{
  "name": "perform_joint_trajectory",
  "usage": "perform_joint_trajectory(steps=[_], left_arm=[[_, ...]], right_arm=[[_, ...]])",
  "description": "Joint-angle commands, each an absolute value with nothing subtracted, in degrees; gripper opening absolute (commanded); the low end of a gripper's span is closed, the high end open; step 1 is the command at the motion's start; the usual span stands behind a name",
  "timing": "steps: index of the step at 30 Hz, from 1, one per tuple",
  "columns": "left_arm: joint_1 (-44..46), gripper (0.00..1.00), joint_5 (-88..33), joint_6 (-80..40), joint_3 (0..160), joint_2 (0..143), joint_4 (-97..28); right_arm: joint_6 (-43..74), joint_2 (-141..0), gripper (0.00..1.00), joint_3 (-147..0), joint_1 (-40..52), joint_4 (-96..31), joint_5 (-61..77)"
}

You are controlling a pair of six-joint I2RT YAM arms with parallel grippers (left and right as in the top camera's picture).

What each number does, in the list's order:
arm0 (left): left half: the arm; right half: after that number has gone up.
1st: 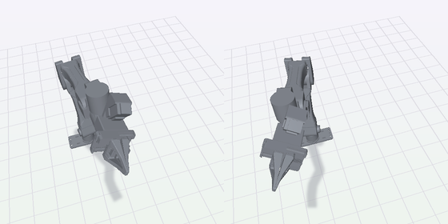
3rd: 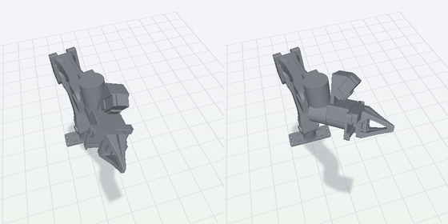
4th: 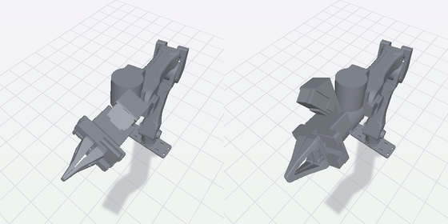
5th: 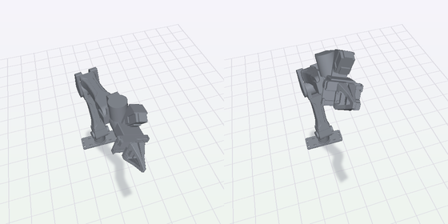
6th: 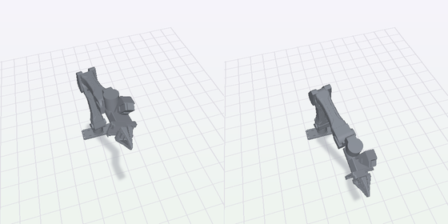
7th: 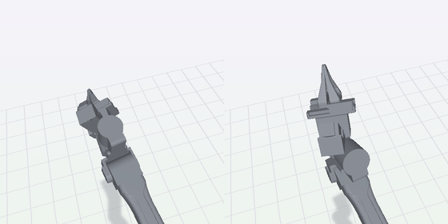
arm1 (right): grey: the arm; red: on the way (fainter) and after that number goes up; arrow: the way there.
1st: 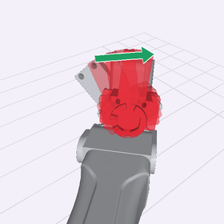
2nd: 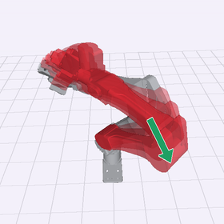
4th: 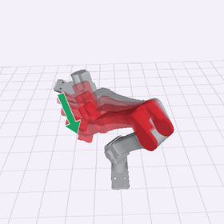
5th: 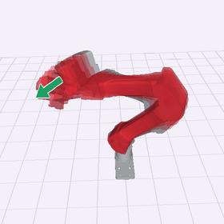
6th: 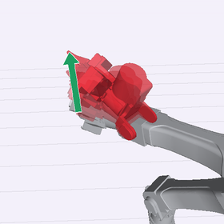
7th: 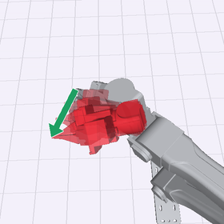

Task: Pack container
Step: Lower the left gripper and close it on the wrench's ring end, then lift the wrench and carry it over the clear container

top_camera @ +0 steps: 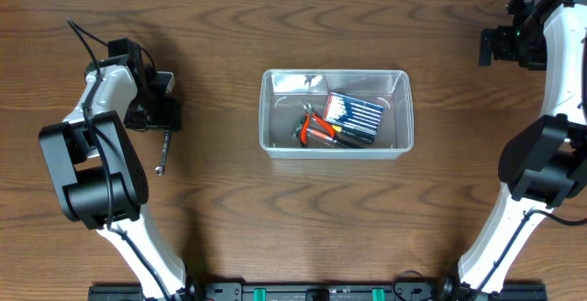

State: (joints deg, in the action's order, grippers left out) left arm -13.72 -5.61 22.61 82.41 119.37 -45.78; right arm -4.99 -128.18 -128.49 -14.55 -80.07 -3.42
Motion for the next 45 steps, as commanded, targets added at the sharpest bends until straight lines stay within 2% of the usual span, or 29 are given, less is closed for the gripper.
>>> perform_joint_trajectory(steps=[1,4,13,17,21,33,45], left_arm=[[-13.78,0.58,-5.37,22.61,81.84,120.27,-45.71],[-13.78,0.52,-5.37,22.61,81.84,120.27,-45.71],[-13.78,0.19,-5.37,22.41,81.87,120.25,-45.74],[-13.78,0.18,-5.37,21.98,81.87,120.25,-45.74],[-13.78,0.1,-5.37,21.98,81.89,120.22,-45.78],[-13.78,0.06,-5.37,21.78,83.79,117.71,-47.42],[-11.99,0.06,-5.39,21.76,83.83,106.69,-47.07]], right_arm=[[-4.32,-126.8,0.99,-128.31,-14.28,-80.12,-3.2],[-4.32,-126.8,0.99,-128.31,-14.28,-80.12,-3.2],[-4.32,-126.8,0.99,-128.31,-14.28,-80.12,-3.18],[-4.32,-126.8,0.99,-128.31,-14.28,-80.12,-3.18],[-4.32,-126.8,0.99,-128.31,-14.28,-80.12,-3.18],[-4.32,-126.8,0.99,-128.31,-14.28,-80.12,-3.2],[-4.32,-126.8,0.99,-128.31,-14.28,-80.12,-3.2]])
